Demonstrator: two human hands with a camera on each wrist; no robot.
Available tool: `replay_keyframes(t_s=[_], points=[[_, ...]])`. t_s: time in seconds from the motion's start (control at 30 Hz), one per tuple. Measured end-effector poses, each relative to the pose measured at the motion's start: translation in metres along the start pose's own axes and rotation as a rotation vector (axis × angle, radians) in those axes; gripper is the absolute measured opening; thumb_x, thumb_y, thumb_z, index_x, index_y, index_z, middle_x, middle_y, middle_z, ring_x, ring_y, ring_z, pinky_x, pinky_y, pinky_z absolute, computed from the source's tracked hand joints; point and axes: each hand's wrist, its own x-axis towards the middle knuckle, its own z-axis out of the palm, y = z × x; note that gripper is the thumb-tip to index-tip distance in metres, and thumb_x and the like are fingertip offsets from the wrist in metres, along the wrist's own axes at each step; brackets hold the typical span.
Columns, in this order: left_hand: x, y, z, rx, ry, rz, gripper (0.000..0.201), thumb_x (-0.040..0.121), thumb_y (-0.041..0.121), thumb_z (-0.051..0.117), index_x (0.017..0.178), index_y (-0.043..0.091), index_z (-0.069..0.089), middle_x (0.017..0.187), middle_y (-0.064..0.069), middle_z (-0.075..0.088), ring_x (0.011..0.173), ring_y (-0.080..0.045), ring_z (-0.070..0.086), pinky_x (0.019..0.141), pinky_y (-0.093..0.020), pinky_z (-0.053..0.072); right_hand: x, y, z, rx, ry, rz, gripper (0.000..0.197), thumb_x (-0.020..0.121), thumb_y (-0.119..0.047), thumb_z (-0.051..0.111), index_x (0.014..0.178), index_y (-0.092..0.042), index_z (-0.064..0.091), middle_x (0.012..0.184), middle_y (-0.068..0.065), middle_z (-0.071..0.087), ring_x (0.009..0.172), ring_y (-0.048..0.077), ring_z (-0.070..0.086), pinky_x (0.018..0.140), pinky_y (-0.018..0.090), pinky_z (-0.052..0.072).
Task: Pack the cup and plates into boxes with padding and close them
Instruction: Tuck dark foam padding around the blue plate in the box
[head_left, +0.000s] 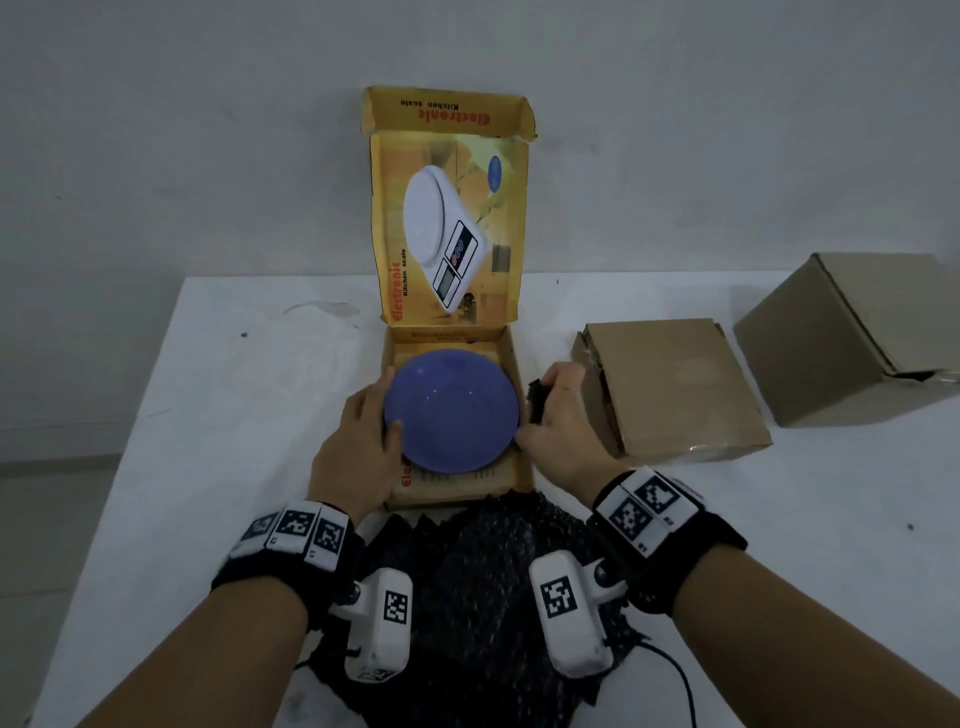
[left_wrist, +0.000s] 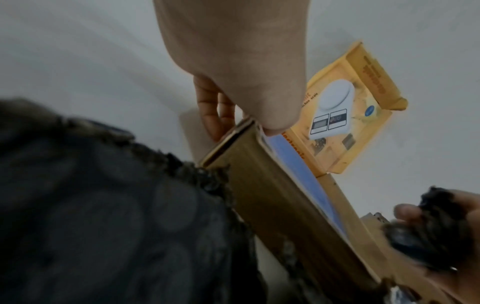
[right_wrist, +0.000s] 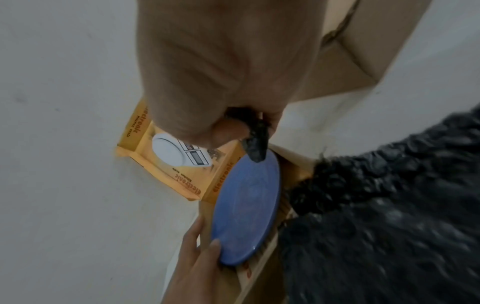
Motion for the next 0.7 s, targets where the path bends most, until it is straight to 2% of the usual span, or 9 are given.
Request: replay_keyframes(t_s=[0.03, 0.13, 0.23, 0.3, 0.37, 0.43, 0.57, 0.6, 0.7], points=[[0.002, -0.001, 0.001, 0.019, -0.013, -0.002, 0.058, 0.099, 0.030, 0.041, 0.150, 0.036, 0.014, 0.151, -0.006, 0.029, 0.116, -0.039, 0.052, 0.086, -0.047, 0.046, -0.003, 0.003, 0.002, -0.084, -0.036, -0.046, 0.047, 0.074, 0.018, 0.045, 0.087, -0.023, 0.024, 0.084, 0.003, 0.030, 0.068, 0.012, 0.029, 0.055, 0.022, 0.028], [0.007, -0.001, 0.004, 0.069, -0.041, -0.024, 0.056, 0.099, 0.029, 0.041, 0.149, 0.037, 0.019, 0.156, -0.003, 0.022, 0.118, -0.039, 0.051, 0.089, -0.047, 0.045, -0.007, 0.011, 0.002, -0.443, -0.175, -0.181, 0.032, 0.074, 0.017, 0.042, 0.094, -0.007, 0.036, 0.099, 0.009, 0.032, 0.070, 0.018, 0.031, 0.056, 0.025, 0.021], [0.008, -0.002, 0.004, 0.080, -0.038, -0.041, 0.054, 0.098, 0.030, 0.042, 0.148, 0.037, 0.023, 0.157, -0.001, 0.021, 0.122, -0.038, 0.049, 0.092, -0.047, 0.043, -0.011, 0.011, -0.001, -0.892, -0.345, -0.398, 0.027, 0.076, 0.006, 0.050, 0.099, -0.005, 0.059, 0.104, 0.012, 0.051, 0.083, 0.028, 0.050, 0.067, 0.033, 0.039], [0.007, -0.002, 0.005, 0.076, -0.046, -0.056, 0.054, 0.097, 0.032, 0.042, 0.147, 0.038, 0.023, 0.157, 0.000, 0.020, 0.124, -0.037, 0.047, 0.094, -0.047, 0.042, -0.015, 0.015, -0.005, -1.075, -0.383, -0.503, 0.029, 0.079, -0.004, 0.049, 0.103, -0.007, 0.065, 0.107, 0.013, 0.058, 0.096, 0.033, 0.055, 0.074, 0.040, 0.045], [0.006, -0.001, 0.006, 0.077, -0.053, -0.070, 0.056, 0.097, 0.032, 0.042, 0.148, 0.038, 0.021, 0.158, -0.002, 0.017, 0.125, -0.038, 0.046, 0.094, -0.047, 0.042, -0.018, 0.018, -0.009, -1.111, -0.536, -0.453, 0.035, 0.088, -0.005, 0.048, 0.122, -0.007, 0.058, 0.128, 0.012, 0.047, 0.114, 0.032, 0.046, 0.089, 0.040, 0.039], [0.005, 0.000, 0.005, 0.091, -0.056, -0.081, 0.059, 0.097, 0.033, 0.042, 0.150, 0.038, 0.015, 0.159, -0.004, 0.013, 0.124, -0.039, 0.047, 0.093, -0.047, 0.043, -0.017, 0.015, -0.012, -1.141, -0.637, -0.400, 0.040, 0.091, -0.008, 0.046, 0.131, -0.013, 0.053, 0.136, 0.008, 0.038, 0.117, 0.029, 0.044, 0.095, 0.039, 0.038], [0.004, 0.000, 0.004, 0.128, -0.068, -0.081, 0.062, 0.097, 0.033, 0.043, 0.150, 0.038, 0.012, 0.160, -0.004, 0.010, 0.121, -0.040, 0.049, 0.089, -0.046, 0.045, -0.011, 0.007, -0.008, -1.124, -0.561, -0.366, 0.033, 0.091, -0.004, 0.048, 0.118, -0.018, 0.062, 0.121, 0.004, 0.046, 0.094, 0.031, 0.058, 0.077, 0.040, 0.048], [0.006, 0.000, 0.004, 0.129, -0.071, -0.077, 0.061, 0.097, 0.033, 0.043, 0.150, 0.038, 0.013, 0.160, -0.003, 0.011, 0.122, -0.039, 0.049, 0.090, -0.046, 0.045, -0.010, 0.006, -0.005, -1.138, -0.538, -0.372, 0.031, 0.091, -0.005, 0.047, 0.114, -0.019, 0.062, 0.118, 0.003, 0.052, 0.095, 0.029, 0.059, 0.076, 0.038, 0.045], [0.010, -0.005, 0.005, 0.109, -0.087, -0.078, 0.060, 0.096, 0.033, 0.045, 0.149, 0.039, 0.017, 0.160, 0.000, 0.012, 0.124, -0.038, 0.048, 0.093, -0.045, 0.043, -0.007, 0.006, 0.003, -1.262, -0.547, -0.443, 0.031, 0.092, -0.010, 0.046, 0.110, -0.026, 0.065, 0.111, -0.003, 0.065, 0.101, 0.023, 0.056, 0.086, 0.032, 0.032]])
